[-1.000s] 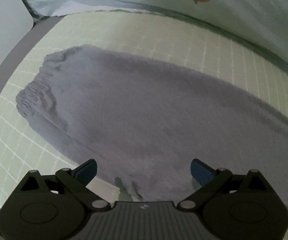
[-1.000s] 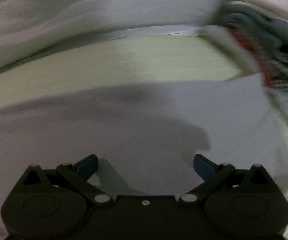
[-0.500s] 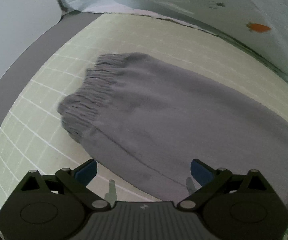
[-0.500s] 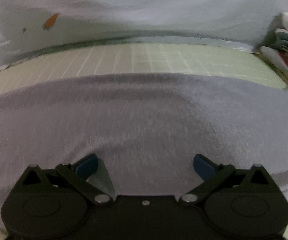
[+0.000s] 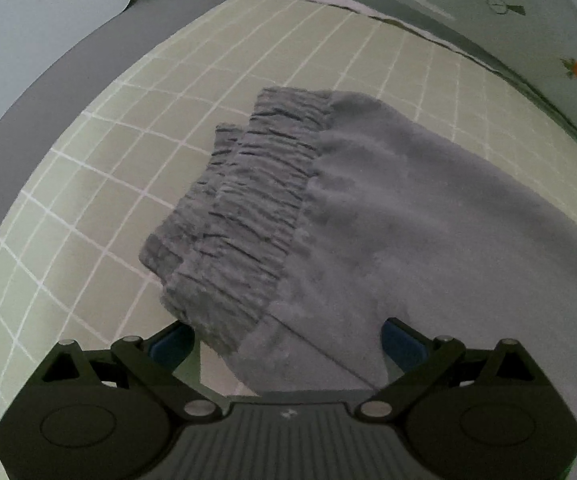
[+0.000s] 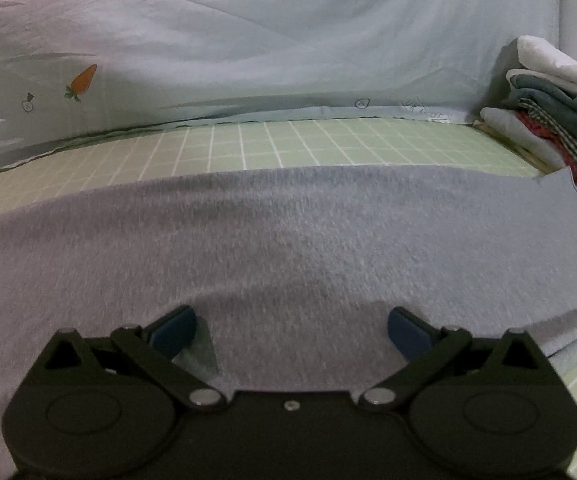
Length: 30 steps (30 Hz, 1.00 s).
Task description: Fold clothes
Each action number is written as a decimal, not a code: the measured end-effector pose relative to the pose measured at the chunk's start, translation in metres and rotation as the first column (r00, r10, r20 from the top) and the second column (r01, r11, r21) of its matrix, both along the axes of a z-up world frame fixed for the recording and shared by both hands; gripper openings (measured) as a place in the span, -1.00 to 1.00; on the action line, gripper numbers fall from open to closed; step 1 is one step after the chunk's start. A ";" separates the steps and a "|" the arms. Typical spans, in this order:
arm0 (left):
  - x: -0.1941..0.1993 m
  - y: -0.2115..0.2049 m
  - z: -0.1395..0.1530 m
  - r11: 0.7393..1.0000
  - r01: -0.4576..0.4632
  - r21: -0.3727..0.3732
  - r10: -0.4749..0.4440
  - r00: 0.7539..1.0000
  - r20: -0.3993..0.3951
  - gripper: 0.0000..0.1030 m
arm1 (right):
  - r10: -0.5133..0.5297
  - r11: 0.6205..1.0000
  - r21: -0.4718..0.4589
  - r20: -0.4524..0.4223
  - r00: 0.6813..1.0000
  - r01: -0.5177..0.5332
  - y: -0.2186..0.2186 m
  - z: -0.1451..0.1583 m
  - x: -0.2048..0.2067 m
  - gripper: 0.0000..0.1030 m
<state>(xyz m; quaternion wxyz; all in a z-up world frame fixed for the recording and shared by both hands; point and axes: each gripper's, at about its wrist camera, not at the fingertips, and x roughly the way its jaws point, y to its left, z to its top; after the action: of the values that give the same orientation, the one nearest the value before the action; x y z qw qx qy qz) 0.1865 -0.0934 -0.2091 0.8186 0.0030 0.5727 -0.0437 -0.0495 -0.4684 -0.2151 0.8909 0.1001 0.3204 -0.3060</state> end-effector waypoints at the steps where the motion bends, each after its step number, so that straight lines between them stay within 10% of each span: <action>1: 0.001 0.000 -0.002 1.000 -0.003 0.001 0.003 1.000 0.007 0.94 | 0.000 1.000 0.000 0.000 1.000 0.000 0.000 0.000 0.000 1.00; 10: -0.001 -0.007 -0.001 0.999 -0.025 0.036 0.022 0.996 0.081 0.82 | 0.000 1.000 0.000 0.001 1.000 0.000 -0.001 -0.001 0.001 1.00; 17: -0.005 -0.006 0.012 1.000 0.001 -0.023 0.002 0.992 0.129 -0.37 | 0.003 1.000 0.001 0.007 1.000 -0.003 -0.001 -0.001 0.000 1.00; 30: -0.049 -0.092 0.074 0.942 0.337 0.012 -0.323 0.893 0.314 -0.57 | 0.003 1.000 0.002 0.011 1.000 -0.003 -0.001 -0.001 0.000 1.00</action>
<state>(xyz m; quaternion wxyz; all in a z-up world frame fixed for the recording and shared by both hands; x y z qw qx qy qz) 0.1371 -0.1850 -0.1352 0.8791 0.0894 0.4264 -0.1932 -0.0496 -0.4694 -0.2162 0.8929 0.1024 0.3161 -0.3037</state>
